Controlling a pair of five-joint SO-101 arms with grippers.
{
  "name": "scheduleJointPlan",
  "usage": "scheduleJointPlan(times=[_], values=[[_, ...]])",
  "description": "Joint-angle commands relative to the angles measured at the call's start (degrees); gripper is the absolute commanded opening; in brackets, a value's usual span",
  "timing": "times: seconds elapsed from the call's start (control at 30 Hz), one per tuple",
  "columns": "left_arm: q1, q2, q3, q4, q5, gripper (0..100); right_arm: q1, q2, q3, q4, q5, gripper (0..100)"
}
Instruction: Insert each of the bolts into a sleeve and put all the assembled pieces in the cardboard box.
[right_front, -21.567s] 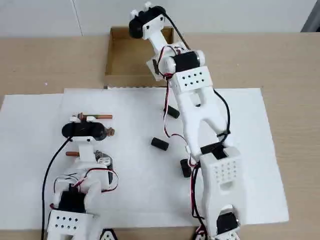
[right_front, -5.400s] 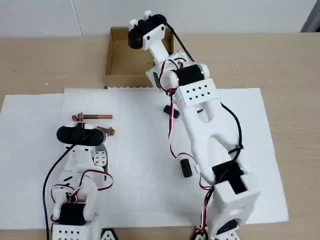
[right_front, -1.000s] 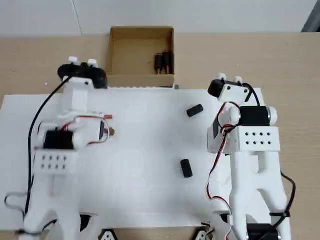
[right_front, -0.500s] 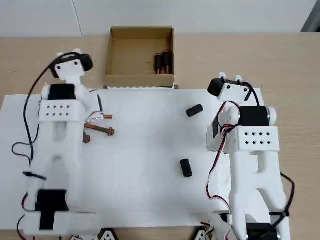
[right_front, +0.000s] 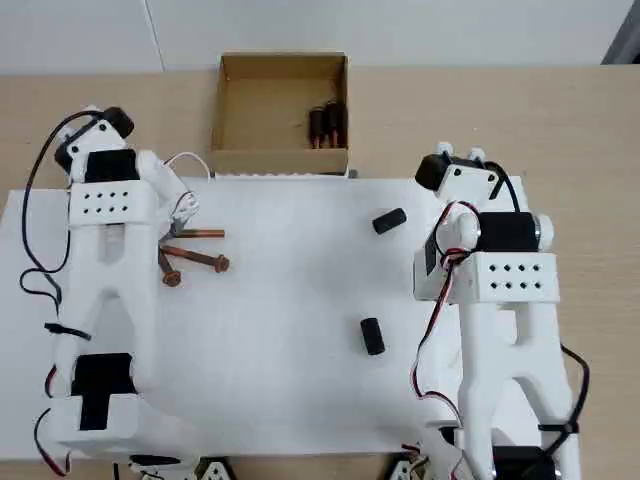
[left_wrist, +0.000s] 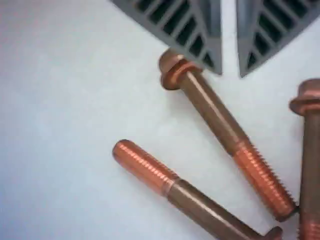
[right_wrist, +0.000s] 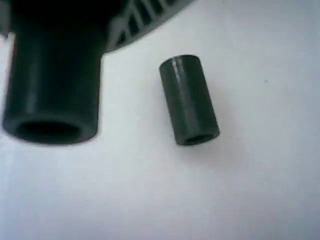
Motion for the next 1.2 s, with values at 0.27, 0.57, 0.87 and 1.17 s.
scheduleJointPlan(times=[0.27, 0.57, 0.87, 1.17], values=[[0.88, 6.77, -2.42, -7.74, 11.87, 1, 0.57, -2.33, -0.26, -3.03, -0.35, 0.3], [0.88, 10.29, -3.47, -9.41, 13.63, 14, 0.57, -2.33, -0.26, -3.03, -0.35, 0.3], [0.09, 13.45, -3.56, -12.84, 13.71, 14, 0.57, -2.33, -0.26, -3.03, -0.35, 0.3], [-2.73, 16.70, -3.56, -13.36, 14.68, 14, 0.57, -2.33, -0.26, -3.03, -0.35, 0.3]])
